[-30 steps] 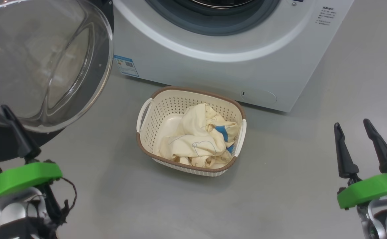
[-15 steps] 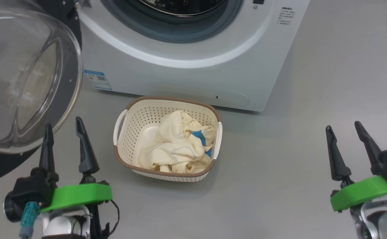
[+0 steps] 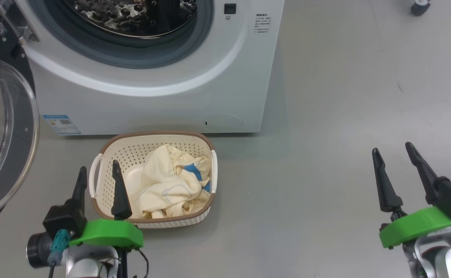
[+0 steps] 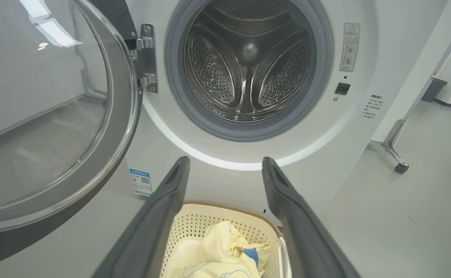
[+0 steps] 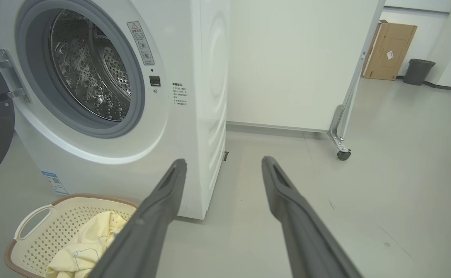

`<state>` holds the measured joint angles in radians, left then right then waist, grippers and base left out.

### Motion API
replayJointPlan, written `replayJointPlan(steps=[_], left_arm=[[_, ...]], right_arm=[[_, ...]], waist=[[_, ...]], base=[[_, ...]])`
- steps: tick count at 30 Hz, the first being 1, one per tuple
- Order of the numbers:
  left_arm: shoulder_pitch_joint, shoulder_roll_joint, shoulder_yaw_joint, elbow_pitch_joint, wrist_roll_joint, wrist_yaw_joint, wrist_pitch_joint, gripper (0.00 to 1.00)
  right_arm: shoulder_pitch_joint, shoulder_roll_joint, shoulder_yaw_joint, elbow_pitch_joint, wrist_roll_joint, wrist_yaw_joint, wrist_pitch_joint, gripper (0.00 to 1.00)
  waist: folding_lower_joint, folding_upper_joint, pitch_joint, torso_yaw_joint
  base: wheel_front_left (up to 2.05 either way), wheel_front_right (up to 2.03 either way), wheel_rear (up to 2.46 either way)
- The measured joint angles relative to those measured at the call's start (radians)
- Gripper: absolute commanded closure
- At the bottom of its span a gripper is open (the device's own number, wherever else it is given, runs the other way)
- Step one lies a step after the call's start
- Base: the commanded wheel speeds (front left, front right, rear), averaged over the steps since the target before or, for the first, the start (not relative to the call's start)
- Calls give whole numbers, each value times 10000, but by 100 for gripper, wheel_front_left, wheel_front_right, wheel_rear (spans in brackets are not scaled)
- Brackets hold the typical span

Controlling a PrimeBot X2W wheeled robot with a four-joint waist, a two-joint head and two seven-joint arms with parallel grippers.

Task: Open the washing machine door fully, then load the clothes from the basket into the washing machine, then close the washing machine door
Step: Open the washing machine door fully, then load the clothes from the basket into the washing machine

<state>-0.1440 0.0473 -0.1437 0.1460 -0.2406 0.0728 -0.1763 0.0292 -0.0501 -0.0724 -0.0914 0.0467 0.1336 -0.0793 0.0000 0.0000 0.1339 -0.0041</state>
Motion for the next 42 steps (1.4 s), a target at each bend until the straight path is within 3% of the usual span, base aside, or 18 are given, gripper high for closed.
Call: replayJointPlan(steps=[14,33,42], left_arm=[[-156,38,-19,395,31,430,96,0],[-156,100,-201,430,31,512,96,0],[-153,270,-357,107,42,447,98,0]], right_arm=[[45,15,-29,-280,-46,0,2,0],[51,29,-33,-347,-121,0,81,0],[58,38,-35,-343,-119,0,81,0]], waist=[[0,0,-24,-508],[0,0,-58,-482],[0,0,-40,-485]], base=[[0,0,0],[3,-3,0],[91,-91,0]])
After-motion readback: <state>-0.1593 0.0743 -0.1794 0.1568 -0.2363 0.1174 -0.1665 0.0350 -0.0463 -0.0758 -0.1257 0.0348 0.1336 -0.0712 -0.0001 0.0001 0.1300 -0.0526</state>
